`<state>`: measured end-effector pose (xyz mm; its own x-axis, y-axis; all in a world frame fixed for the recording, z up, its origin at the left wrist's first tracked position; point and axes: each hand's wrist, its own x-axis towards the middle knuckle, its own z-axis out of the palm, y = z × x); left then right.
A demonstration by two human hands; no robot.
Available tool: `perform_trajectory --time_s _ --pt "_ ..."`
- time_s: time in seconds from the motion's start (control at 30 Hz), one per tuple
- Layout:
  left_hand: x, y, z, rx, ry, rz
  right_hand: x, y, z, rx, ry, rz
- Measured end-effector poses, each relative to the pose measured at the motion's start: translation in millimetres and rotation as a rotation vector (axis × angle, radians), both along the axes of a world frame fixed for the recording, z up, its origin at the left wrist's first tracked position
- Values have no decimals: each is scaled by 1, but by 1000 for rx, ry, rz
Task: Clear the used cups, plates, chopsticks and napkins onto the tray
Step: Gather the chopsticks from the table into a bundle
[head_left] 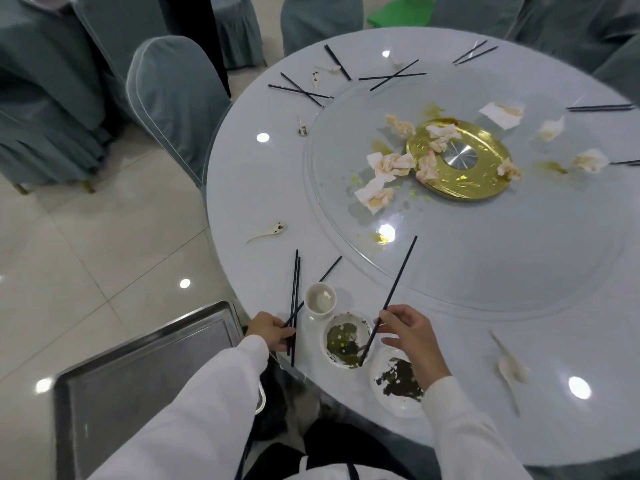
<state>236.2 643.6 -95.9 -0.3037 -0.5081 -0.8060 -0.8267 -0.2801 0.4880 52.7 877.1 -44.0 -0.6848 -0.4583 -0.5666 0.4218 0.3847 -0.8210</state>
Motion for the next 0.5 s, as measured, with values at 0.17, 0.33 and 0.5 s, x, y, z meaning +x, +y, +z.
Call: perform_trajectory --time_s 0.17,0.33,0.5 --pt "2 6 -3 -51 19 46 13 9 0 8 -9 -9" --pt "6 20 -6 -214 -21 -66 17 19 4 9 -10 -40" --pt "-3 27 -2 -317 -135 -329 9 23 4 8 -9 -79"
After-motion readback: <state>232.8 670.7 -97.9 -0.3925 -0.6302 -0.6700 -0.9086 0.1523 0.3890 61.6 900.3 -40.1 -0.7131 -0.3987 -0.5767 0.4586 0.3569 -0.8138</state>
